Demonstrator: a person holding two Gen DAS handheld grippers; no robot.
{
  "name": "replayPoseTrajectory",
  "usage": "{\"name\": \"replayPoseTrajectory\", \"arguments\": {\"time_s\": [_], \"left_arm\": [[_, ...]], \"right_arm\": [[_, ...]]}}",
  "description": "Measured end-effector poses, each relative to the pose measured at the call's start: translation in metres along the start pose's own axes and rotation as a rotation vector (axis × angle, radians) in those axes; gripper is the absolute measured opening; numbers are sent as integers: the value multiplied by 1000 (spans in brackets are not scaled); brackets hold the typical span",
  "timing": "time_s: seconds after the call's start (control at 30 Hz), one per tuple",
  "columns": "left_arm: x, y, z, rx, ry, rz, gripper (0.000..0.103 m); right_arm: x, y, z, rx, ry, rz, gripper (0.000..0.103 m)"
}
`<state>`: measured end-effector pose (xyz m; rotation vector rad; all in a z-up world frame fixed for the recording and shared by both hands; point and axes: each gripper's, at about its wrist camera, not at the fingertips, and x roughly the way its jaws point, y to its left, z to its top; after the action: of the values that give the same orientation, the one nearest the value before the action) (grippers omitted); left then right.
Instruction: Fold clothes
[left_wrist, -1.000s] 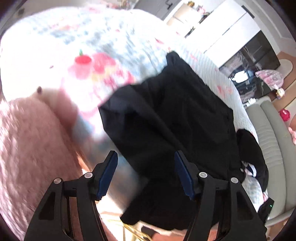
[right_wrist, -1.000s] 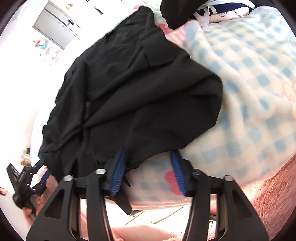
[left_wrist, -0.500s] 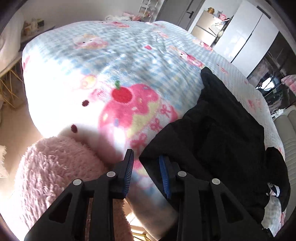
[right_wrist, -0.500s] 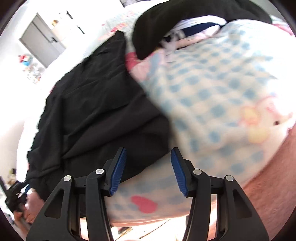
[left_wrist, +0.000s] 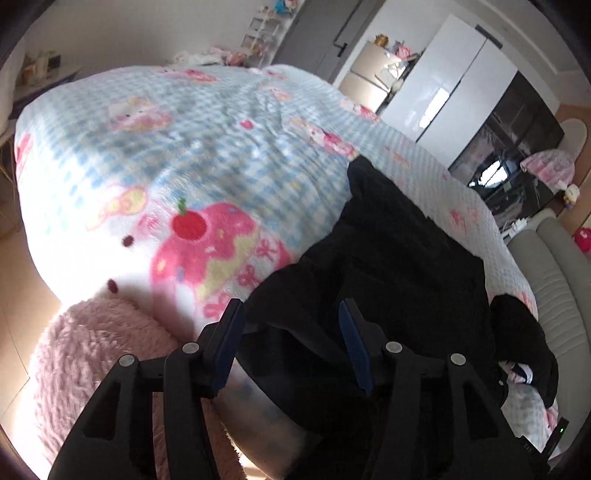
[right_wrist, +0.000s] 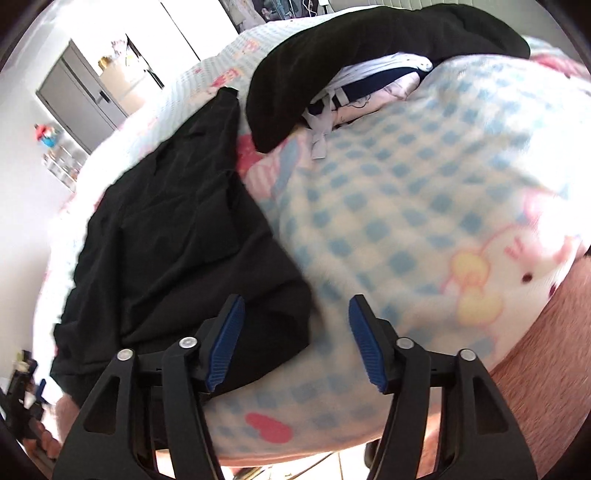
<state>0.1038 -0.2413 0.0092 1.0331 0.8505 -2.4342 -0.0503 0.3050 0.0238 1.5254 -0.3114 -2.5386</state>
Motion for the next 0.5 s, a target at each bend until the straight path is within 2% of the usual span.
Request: {"name": "replayPoseTrajectory", "arguments": {"time_s": [0.07, 0.1, 0.2, 0.27, 0.33, 0.4, 0.47, 0.5], "left_arm": [[16, -5, -5, 24, 62, 57, 54], [12, -9, -7, 31, 47, 67, 53], [-20, -35, -14, 89, -48, -27, 53], [-30, -64, -19, 158, -33, -147, 53], [-28, -100, -29, 231, 75, -317, 54], [-5, -140, -49, 276, 258, -465, 55], [23, -176, -73, 294, 436, -550, 55], [33, -191, -85, 304, 490, -572, 55]], "right_arm": [[12, -4, -3, -11, 54, -49, 60], [13, -9, -6, 1, 63, -60, 60], [6, -21, -11, 29, 61, -46, 59], [-5, -27, -12, 41, 42, -10, 59], [-16, -28, -13, 47, 14, 33, 60], [-13, -23, -17, 32, 37, 65, 60], [-7, -17, -21, 13, 67, 96, 60], [-5, -15, -23, 3, 71, 99, 60]]}}
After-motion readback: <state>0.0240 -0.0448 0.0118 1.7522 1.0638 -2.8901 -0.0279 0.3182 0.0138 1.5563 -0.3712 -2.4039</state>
